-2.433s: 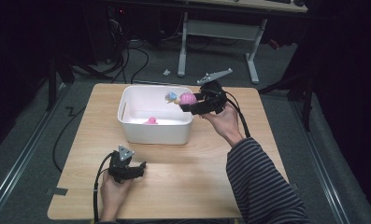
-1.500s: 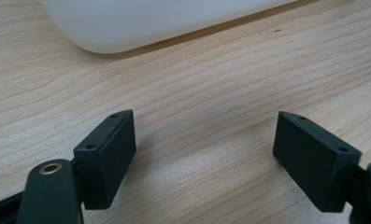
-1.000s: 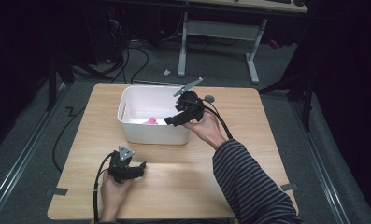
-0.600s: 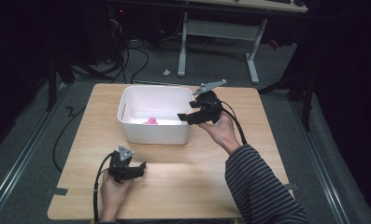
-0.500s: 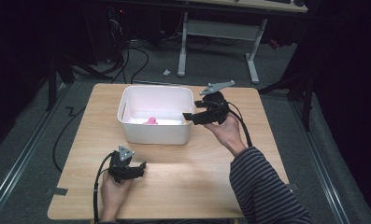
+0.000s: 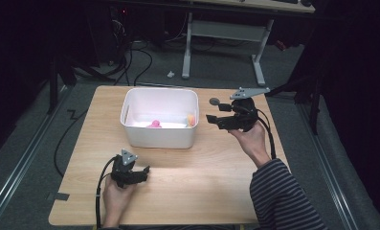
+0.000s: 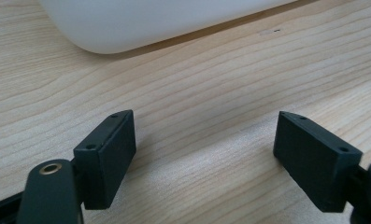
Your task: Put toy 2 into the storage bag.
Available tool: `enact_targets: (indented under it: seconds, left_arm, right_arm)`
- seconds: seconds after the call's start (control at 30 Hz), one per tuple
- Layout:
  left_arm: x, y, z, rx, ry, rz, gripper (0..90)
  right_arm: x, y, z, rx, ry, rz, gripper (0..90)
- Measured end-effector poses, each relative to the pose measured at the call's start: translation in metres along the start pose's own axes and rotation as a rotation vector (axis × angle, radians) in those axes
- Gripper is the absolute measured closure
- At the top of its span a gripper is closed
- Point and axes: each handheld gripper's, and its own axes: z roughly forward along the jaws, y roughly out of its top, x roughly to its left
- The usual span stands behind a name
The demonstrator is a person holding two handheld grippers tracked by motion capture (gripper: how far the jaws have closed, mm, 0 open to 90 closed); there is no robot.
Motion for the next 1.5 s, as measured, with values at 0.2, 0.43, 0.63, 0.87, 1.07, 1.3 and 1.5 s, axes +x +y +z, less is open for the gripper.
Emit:
enact_targets:
  seconds: [0.2, 0.43, 0.63, 0.87, 1.07, 1.3, 1.5]
  left_arm:
    - [0.0, 0.0, 0.0, 0.0, 0.0, 0.0, 21.4]
    - [0.0, 0.0, 0.0, 0.0, 0.0, 0.0, 21.4]
    - [0.0, 0.0, 0.0, 0.0, 0.0, 0.0, 21.4]
    - [0.0, 0.0, 0.0, 0.0, 0.0, 0.0, 21.4]
    - [0.0, 0.0, 0.0, 0.0, 0.0, -0.001, 21.4]
    - [0.0, 0.0, 0.0, -0.001, -0.001, -0.002, 21.7]
    - [0.0, 0.0, 0.0, -0.001, 0.0, -0.002, 21.8]
  right_arm:
    - [-0.004, -0.007, -0.017, -0.02, -0.032, 0.013, 34.1]
    - [-0.009, -0.016, -0.033, -0.041, -0.053, 0.031, 34.7]
    - [-0.013, -0.025, -0.05, -0.065, -0.074, 0.047, 35.2]
    - [-0.017, -0.04, -0.065, -0.07, -0.1, 0.073, 35.8]
    - [-0.02, -0.052, -0.076, -0.084, -0.114, 0.097, 36.0]
    - [-0.019, -0.06, -0.089, -0.095, -0.135, 0.105, 36.4]
    - [-0.018, -0.072, -0.095, -0.092, -0.149, 0.116, 36.5]
